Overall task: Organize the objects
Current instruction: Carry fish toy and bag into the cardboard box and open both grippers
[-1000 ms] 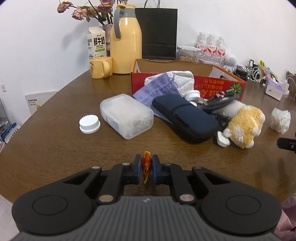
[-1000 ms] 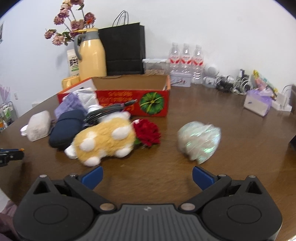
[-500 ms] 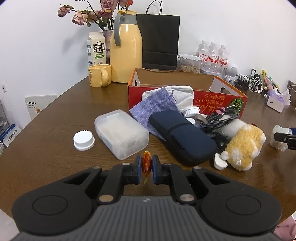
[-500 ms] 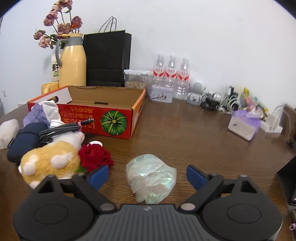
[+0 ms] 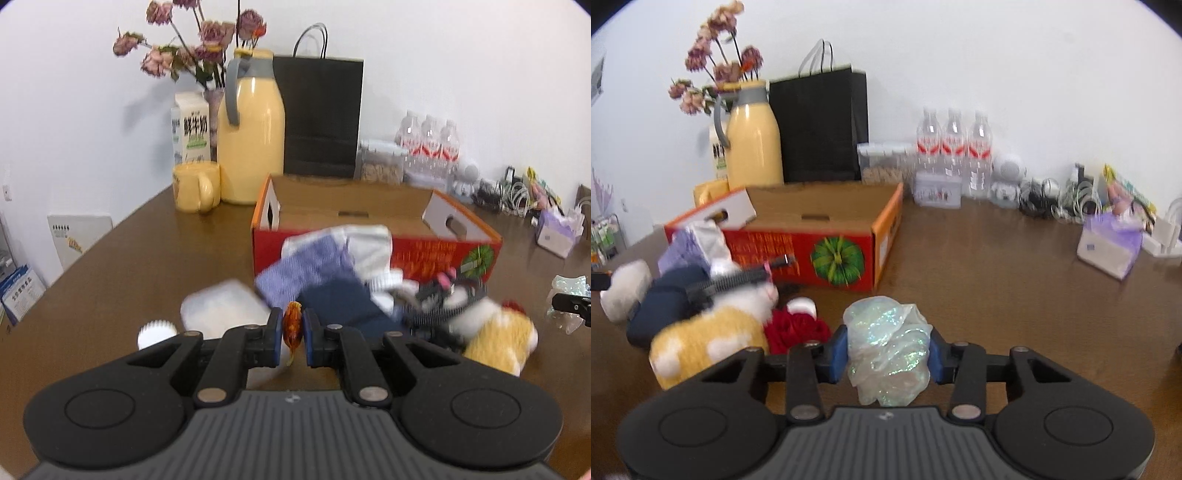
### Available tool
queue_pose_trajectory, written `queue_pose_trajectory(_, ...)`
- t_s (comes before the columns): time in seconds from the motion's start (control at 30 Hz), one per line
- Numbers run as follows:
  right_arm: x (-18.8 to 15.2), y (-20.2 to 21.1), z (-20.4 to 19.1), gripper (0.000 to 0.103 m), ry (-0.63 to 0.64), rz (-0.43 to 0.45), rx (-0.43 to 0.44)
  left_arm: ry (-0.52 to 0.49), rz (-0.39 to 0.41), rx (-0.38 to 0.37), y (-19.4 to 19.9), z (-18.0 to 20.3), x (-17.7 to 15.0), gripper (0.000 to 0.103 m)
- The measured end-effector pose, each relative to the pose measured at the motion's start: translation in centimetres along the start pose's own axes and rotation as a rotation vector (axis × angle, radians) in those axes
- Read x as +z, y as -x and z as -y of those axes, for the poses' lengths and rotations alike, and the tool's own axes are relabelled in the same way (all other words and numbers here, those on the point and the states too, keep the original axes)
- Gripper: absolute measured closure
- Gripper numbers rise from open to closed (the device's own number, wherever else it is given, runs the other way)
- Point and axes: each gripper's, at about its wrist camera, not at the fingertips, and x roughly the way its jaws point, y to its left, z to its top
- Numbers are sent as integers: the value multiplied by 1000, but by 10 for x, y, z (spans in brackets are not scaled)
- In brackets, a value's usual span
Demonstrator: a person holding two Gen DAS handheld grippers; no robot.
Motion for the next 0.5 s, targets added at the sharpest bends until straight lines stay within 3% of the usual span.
queue_pose_trajectory(0.3,71,-20,-34,62,41,143,63,-1,127,-48,-29,16,64,91)
queue_pose_trajectory(0.5,116,-67,-61,62,3,150,92,2,150,-54,-66,39,96,91)
